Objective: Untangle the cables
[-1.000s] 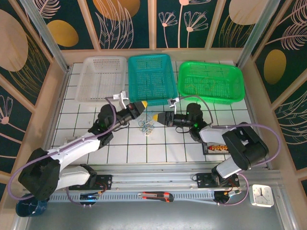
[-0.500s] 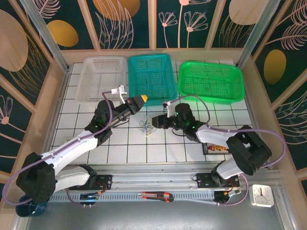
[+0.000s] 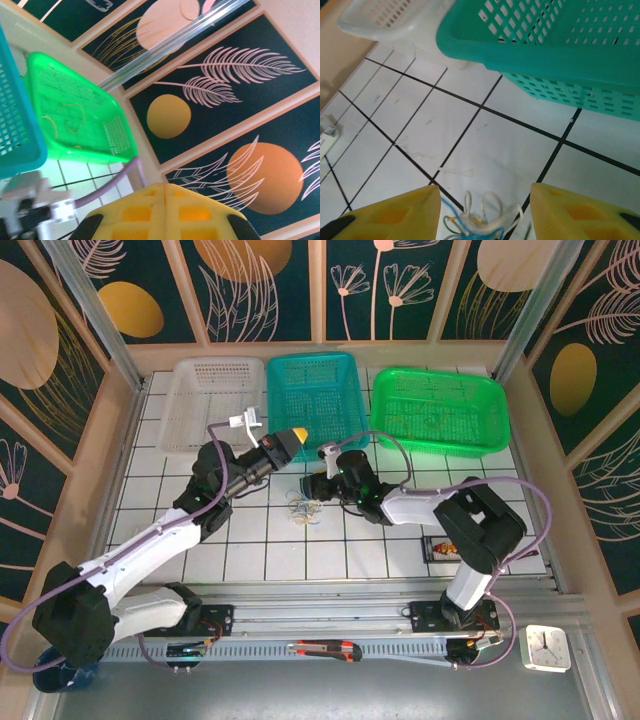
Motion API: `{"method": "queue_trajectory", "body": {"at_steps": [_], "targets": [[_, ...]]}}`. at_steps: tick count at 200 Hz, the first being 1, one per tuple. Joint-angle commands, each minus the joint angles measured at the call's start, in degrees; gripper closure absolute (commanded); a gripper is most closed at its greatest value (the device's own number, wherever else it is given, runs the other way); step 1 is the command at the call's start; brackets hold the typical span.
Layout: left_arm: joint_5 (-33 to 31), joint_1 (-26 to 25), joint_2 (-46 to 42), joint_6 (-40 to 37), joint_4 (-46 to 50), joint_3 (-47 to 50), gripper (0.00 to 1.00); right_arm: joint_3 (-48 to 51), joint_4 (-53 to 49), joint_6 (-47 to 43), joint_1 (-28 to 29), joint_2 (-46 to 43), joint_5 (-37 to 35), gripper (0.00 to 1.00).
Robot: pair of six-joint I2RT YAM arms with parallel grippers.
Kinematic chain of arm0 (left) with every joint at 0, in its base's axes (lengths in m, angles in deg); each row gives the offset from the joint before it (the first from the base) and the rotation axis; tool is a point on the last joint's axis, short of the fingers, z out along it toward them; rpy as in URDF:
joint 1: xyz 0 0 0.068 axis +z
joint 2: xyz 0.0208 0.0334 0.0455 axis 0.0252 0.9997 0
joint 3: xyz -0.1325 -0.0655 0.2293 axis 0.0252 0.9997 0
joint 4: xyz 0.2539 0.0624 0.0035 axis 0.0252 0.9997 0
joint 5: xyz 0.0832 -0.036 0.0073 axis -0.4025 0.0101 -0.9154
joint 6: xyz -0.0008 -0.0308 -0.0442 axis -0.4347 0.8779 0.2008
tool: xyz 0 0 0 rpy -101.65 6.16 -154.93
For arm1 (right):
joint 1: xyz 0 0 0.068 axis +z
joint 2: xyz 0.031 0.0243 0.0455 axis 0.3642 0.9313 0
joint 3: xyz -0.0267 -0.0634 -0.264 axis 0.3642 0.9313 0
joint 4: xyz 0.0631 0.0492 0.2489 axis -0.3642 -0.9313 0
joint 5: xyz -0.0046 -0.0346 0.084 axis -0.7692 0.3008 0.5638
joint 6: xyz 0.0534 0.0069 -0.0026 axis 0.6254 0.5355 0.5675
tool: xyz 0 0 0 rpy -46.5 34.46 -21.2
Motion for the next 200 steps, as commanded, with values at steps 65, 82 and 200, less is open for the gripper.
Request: {"method": "queue_trajectory", "body": {"at_steps": [65,82,200], "targets": [[0.5,-0.6,-1.2,-0.6,5.8,-11.7,1.00,2.8,4.7,2.0,0.3,2.2,0.1,0.55],[-0.1,-0.5,-0.9,-1.6,7.5,-14.0,1.00,4.5,5.4,2.3,0.2,2.3,0.0,0.56],[-1.8,-0.4,3.0,-9.2,16.5,-27.9,1.00,9.3,6.0,3.6,-3.2,0.8,-0.1,0.55]]}}
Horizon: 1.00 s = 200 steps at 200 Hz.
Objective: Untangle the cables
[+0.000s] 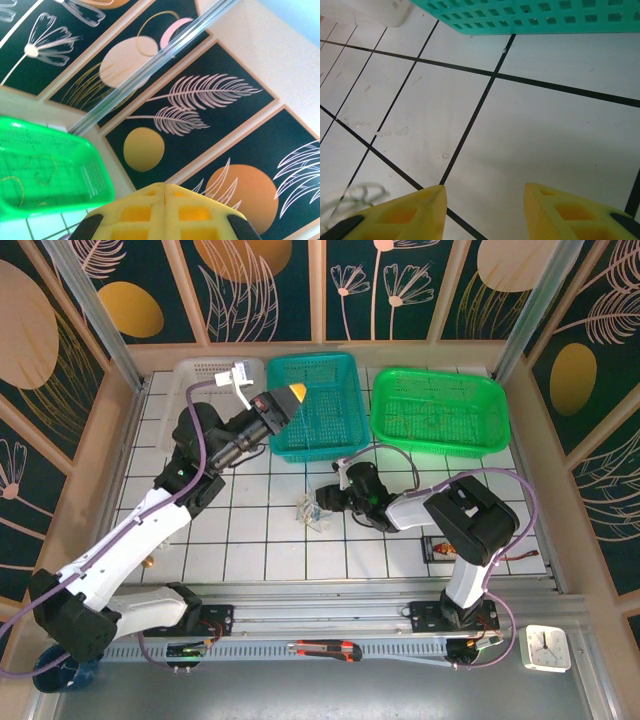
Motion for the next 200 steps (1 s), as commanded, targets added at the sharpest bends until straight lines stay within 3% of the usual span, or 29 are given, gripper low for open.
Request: {"method": "queue_trajectory", "body": {"at_steps": [1,37,90,135,163,200], "targets": [[0.4,-0.1,0.9,-3.3,2.3,-5.7,1.00,1.6,1.6,1.0,-0.1,-1.8,0.0,0.55],[1.3,0.0,3.1,-4.7,4.5,-9.8,1.00,3.6,0.0,0.8,-1.9,-6.1,-1.2,0.55],[0.6,0.0,2.2,-2.2,0.3,-3.3,1.00,5.8,-7.0,-0.9,-5.1,-19.9,-0.1,0.51],[0.9,0.0,1.7,-0.6,-2.1,0.6,1.00,7.4,-6.1,-3.7,0.3,-29.8,1.3,0.46],[1.0,-0.1,1.5,0.4,-3.6,2.2,1.00,7.5,-2.5,-5.5,4.5,-28.8,-2.2,0.45],[1.4,-0.1,1.3,1.7,-5.1,3.5,1.00,6.0,7.4,-4.5,4.9,-19.9,-4.4,0.44]]}}
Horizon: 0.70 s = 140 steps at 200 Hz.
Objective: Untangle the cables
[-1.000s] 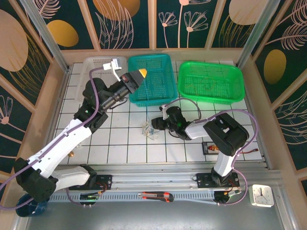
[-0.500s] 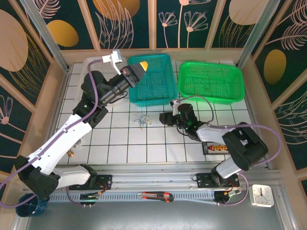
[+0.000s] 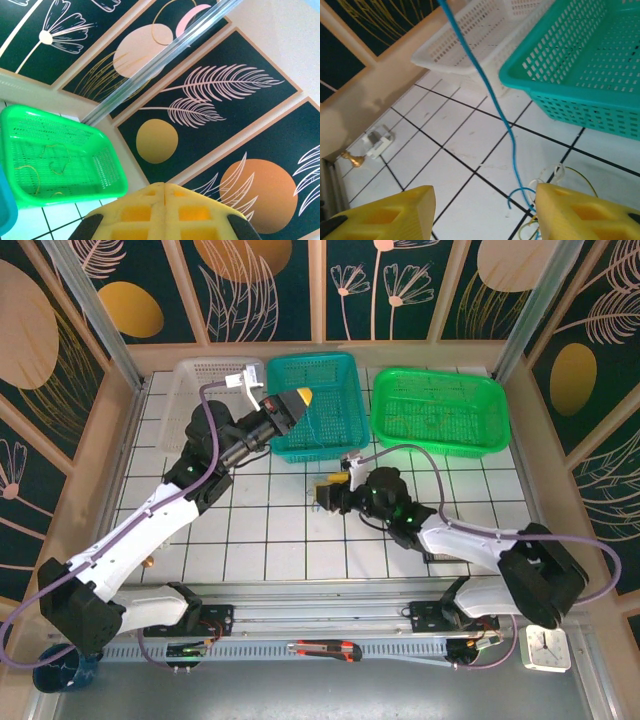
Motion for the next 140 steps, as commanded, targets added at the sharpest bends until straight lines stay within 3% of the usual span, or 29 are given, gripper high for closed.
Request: {"method": "queue_trajectory", "body": {"at_steps": [1,51,85,140], "targets": [[1.3,-0.1,-1.2,1.8,-4.2,0.7,1.00,-0.7,8.8,-0.7,0.4,5.7,-3.3,0.44],[1.7,-0.1,-0.8,2.6,-4.1,-1.3,1.00,-5.6,15.1,0.4,0.5,19.7,-7.5,0.46],[1.5,-0.1,-0.1,1.0,-0.5,-7.2,1.00,-2.9,16.2,1.4,0.5,21.9,-9.9,0.51],[1.5,0.2,4.5,-2.1,6.5,-22.6,1.00,1.3,16.4,5.2,0.4,23.8,-10.1,0.67]]}}
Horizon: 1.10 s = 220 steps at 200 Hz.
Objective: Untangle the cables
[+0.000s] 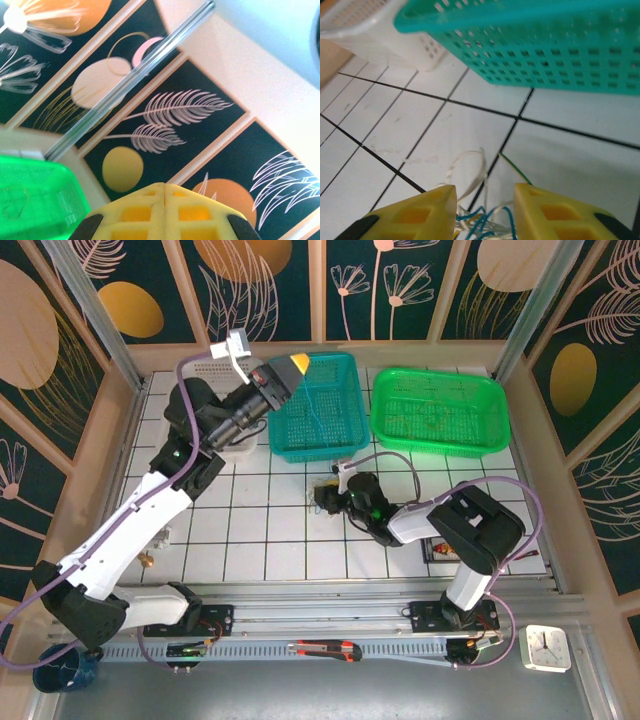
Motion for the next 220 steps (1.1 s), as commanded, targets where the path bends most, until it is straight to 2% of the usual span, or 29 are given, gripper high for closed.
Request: {"method": "queue_trajectory", "body": {"at_steps": [1,20,43,60,126,220], "targets": [[0.6,0.2,2.0,-2.4,3.4,-6.7,1.00,1.9,1.9,2.3,0.3,1.5,-1.7,0.67],[0.1,1.0,3.8,-4.2,6.8,-11.4,1.00,2.6,1.8,3.1,0.3,1.5,-1.6,0.66],[-0.4,2.9,5.2,-5.9,10.1,-14.3,1.00,3.0,0.4,3.5,0.3,-0.3,-0.2,0.56],[-1.0,5.3,5.2,-7.1,11.5,-14.5,1.00,3.0,-1.8,3.3,0.4,-2.5,0.8,0.52],[-10.7,12.5,5.4,-18.8,21.1,-17.7,1.00,2.3,-9.8,2.3,0.3,-10.6,4.5,0.47],[-14.7,27.3,10.5,-24.8,19.9,-15.2,1.00,-3.1,-27.6,0.3,0.0,-25.0,5.7,0.42]]}}
